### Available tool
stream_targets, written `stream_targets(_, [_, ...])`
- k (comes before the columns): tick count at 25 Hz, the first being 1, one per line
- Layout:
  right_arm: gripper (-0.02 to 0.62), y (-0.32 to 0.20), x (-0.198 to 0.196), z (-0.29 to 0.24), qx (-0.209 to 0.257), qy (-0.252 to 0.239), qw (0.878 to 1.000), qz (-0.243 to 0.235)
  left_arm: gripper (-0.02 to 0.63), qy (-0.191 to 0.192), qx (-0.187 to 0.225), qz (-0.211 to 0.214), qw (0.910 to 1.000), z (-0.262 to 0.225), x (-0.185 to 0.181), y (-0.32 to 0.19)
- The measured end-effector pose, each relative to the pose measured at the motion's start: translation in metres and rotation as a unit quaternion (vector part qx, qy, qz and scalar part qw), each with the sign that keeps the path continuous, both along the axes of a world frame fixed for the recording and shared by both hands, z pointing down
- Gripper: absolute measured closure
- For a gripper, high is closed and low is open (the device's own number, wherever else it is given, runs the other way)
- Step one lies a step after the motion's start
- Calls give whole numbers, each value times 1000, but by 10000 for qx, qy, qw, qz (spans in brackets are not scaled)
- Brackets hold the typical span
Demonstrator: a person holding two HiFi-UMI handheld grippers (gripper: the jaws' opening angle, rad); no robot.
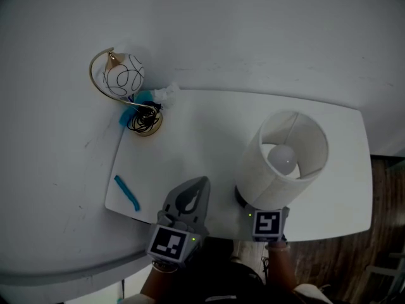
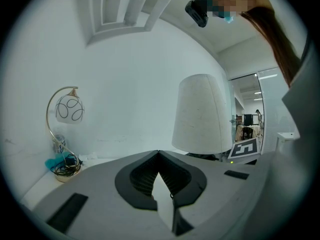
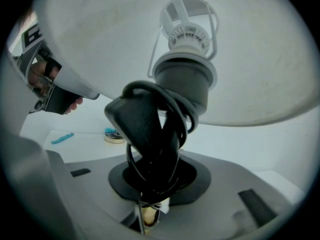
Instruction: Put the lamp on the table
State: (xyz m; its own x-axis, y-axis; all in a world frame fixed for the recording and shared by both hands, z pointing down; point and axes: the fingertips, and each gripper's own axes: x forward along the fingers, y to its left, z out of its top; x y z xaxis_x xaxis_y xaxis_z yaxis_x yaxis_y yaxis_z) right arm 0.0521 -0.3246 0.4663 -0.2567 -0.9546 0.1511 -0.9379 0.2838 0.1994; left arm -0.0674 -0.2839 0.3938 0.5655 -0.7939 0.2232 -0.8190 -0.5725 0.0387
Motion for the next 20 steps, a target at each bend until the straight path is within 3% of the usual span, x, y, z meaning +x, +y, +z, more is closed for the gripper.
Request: stream_targets(20, [514,1,-14,12,-32,134,9998,-122,606,-157,33,13,9999,2,-1,4])
